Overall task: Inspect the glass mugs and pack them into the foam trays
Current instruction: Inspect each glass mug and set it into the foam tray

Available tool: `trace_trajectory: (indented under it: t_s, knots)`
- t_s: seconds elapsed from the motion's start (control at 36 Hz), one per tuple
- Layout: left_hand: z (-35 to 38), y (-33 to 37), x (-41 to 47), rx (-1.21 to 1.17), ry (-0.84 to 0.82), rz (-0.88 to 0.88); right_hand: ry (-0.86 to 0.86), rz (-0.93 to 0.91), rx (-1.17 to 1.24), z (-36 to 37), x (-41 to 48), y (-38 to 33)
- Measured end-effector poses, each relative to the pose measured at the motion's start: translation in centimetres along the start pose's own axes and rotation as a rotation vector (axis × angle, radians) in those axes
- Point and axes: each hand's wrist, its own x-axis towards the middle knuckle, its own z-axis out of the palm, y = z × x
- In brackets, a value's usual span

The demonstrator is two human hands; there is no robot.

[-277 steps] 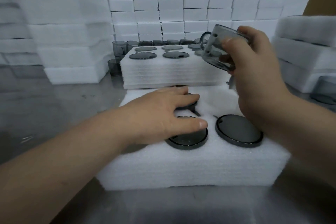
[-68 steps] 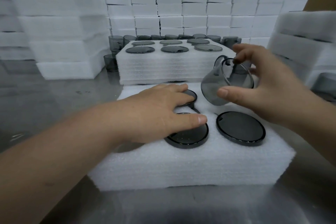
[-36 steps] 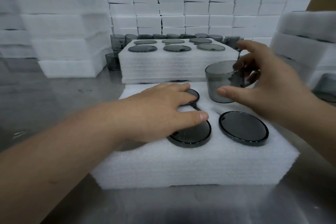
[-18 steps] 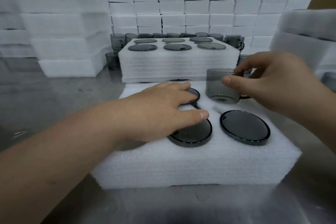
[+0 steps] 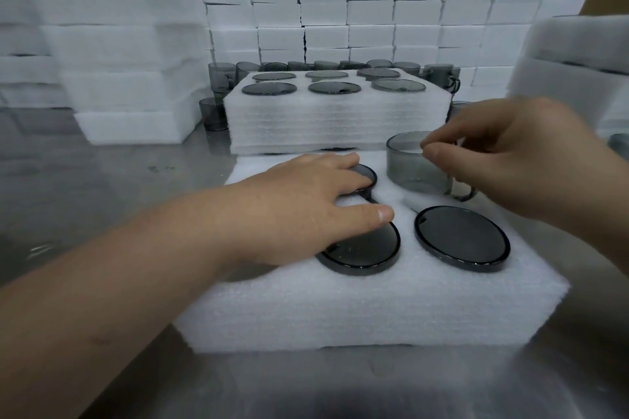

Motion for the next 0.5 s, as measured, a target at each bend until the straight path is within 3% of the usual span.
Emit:
trace_trajectory:
  t_s: [0.36, 0.5]
  knots:
    - [0.01, -0.05, -0.01, 0.0, 0.011, 0.004, 0.04, -0.084, 0.101, -0.55, 0.21, 0.11]
    - [0.05, -0.1, 0.16, 0.009, 0.01, 0.009, -0.209, -0.128, 0.151, 0.06, 0.03, 0.5]
